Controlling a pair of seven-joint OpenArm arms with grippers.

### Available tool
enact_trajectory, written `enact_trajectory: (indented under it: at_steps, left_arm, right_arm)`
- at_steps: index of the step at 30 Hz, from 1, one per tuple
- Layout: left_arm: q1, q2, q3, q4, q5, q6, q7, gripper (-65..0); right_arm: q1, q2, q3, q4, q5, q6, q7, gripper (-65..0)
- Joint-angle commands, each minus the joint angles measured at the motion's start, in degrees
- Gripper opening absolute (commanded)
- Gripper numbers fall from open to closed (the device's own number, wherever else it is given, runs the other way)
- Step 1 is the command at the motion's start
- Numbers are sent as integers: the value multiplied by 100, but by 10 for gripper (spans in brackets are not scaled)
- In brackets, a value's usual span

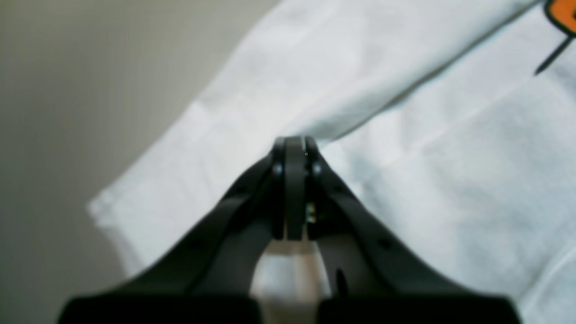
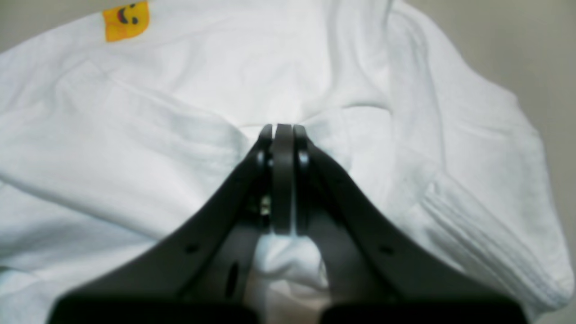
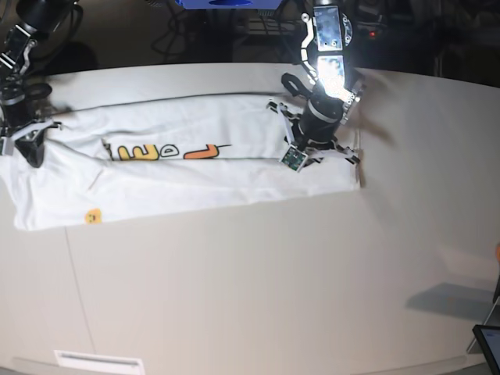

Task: Fold the T-shirt properly
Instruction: 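Drag the left gripper's end of the strip toward the right gripper, release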

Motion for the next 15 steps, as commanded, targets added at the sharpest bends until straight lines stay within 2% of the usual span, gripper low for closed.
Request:
enact_trajectory:
  at_steps: [1, 10, 13, 15]
  left_arm:
    - [-50, 27, 10, 272, -78, 40, -39, -650]
    - [-6, -165, -25, 967, -95, 40, 708, -650]
    - [205, 27, -473, 1142, -148, 40, 849, -648]
    - [311, 27, -913, 1160, -157, 40, 840, -643]
  right_arm:
    - [-19, 83, 20, 30, -161, -66, -231, -646]
    - [-221, -84, -7, 681, -152, -66, -249, -641]
    - [-247, -93, -24, 892, -170, -66, -301, -641]
    - [-247, -93, -33, 936, -170, -66, -468, -641]
